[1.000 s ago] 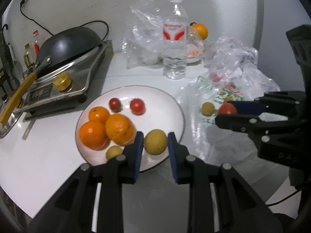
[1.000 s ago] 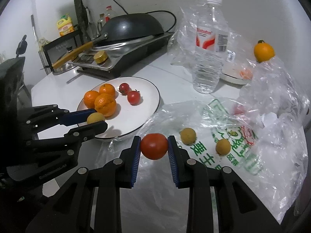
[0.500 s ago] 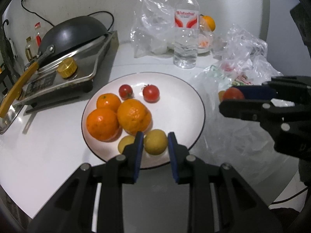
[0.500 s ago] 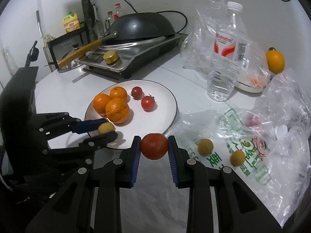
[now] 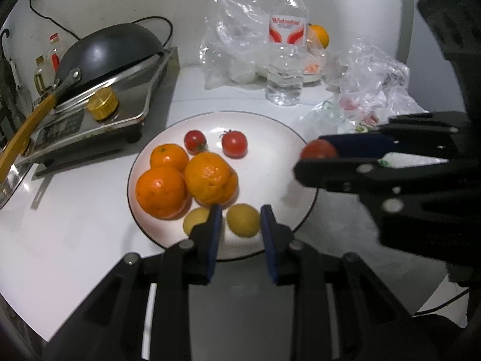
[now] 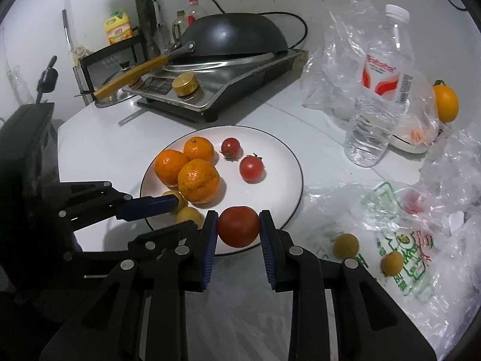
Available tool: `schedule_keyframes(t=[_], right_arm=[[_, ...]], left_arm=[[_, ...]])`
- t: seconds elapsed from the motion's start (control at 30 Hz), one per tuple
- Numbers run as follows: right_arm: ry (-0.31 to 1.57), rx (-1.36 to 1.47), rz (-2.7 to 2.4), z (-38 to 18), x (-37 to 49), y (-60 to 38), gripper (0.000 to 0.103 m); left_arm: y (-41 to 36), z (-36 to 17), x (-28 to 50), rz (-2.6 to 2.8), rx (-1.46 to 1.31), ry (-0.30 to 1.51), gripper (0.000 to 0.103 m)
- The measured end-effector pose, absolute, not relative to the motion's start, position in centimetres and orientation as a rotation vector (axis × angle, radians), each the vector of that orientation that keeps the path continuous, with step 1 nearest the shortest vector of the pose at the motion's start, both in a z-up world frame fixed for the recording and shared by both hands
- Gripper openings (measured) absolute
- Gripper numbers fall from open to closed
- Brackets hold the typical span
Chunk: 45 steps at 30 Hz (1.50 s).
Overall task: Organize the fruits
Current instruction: 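Release the tomato with the right tool while the left tool releases the yellow-green fruit onto the plate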
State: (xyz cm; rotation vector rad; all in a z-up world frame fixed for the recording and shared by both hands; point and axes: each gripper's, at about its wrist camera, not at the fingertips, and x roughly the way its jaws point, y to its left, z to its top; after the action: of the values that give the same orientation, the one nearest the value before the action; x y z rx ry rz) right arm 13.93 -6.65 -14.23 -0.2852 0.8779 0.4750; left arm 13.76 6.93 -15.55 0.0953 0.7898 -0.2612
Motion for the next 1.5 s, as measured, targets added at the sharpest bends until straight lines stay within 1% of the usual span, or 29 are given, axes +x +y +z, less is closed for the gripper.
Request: schedule_keyframes(t=[0.8, 1.23, 1.33, 1.37, 1.5], right_arm=[[0.977, -0.342, 0.434, -17.7, 16.1, -3.7, 0.03], [0.996, -0.326, 0.439, -18.1, 16.0, -3.4, 0.03], [0.987, -0.322, 0.439, -17.8, 15.9, -3.5, 0.034], [0.983, -0.317, 0.439, -17.7, 15.9, -3.6, 0.037], [0.968, -0.304, 0.439, -17.1, 15.5, -4.1, 0.037]], left_arm=[[11.8, -15.0, 13.1, -0.231, 0.004, 0.734, 0.029], [11.9, -14.9, 12.7, -0.215, 0.009, 0.727, 0.029], [11.7, -14.7, 12.7, -0.211, 0.016, 0.725, 0.029], [11.6, -14.7, 12.6, -0.209, 0.018, 0.725, 0.029], [11.2, -14.4, 12.5, -0.199, 0.024, 0.724, 0.029]])
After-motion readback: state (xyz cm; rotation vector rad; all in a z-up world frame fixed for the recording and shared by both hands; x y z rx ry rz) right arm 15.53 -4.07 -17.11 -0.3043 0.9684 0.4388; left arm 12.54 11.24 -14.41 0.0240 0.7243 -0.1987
